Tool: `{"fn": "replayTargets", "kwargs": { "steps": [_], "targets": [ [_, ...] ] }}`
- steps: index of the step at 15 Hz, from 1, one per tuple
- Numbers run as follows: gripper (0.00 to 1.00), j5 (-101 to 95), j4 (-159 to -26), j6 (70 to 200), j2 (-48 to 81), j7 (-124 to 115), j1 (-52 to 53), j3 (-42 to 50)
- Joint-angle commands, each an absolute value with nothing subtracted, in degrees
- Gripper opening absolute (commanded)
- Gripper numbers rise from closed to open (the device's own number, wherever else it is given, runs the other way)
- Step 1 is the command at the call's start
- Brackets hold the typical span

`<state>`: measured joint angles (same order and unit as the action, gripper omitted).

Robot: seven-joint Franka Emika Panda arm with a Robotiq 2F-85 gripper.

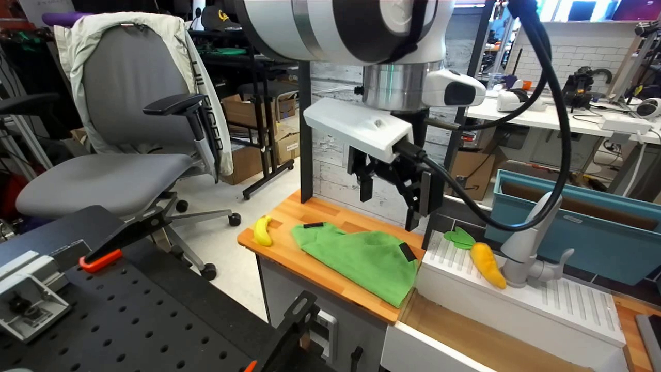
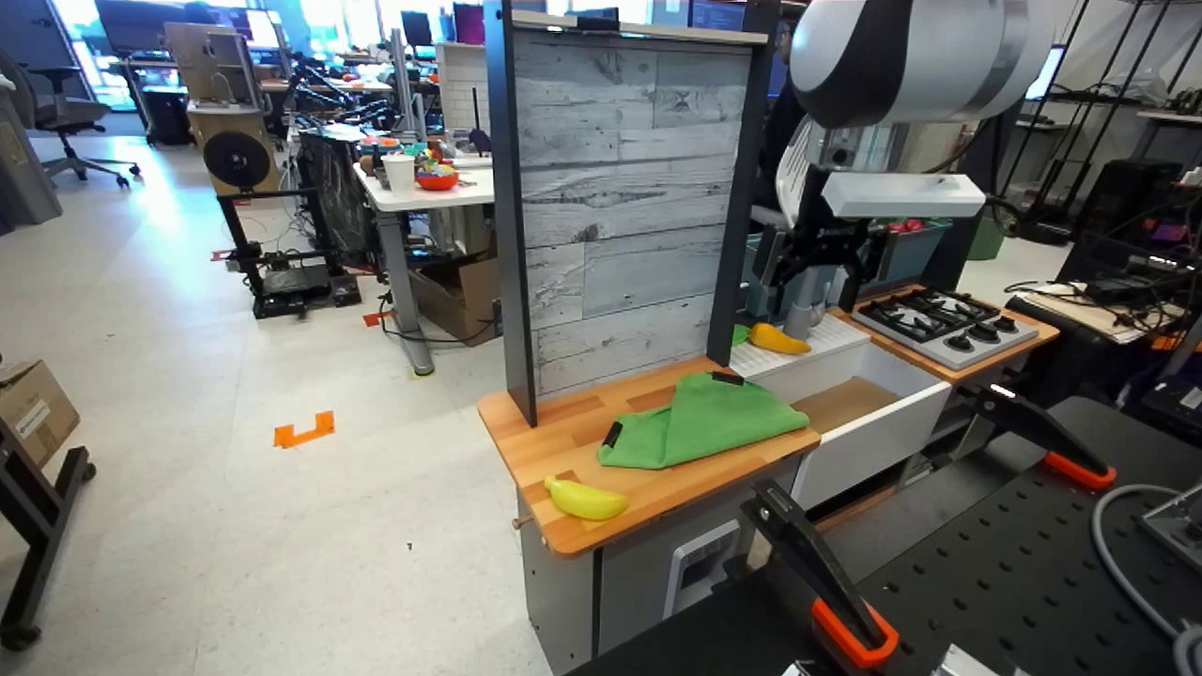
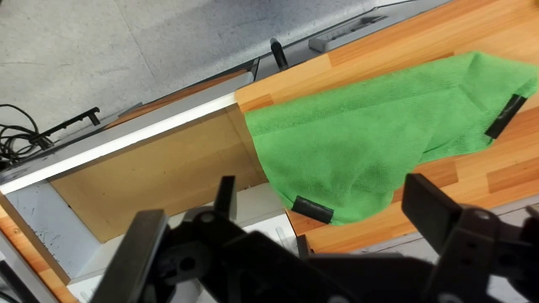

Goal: Fold the green towel from right to left.

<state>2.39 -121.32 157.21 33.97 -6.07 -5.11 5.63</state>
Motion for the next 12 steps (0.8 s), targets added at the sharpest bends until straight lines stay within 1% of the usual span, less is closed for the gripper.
{"fn": "replayTargets", "kwargs": {
  "steps": [1,12],
  "targets": [
    [1.0,2.2,-114.2,156.3,40.6,-6.0,-5.1,6.1],
    [1.0,2.9,-98.0,153.1,57.2,-5.3,-7.9,5.6]
  ]
}}
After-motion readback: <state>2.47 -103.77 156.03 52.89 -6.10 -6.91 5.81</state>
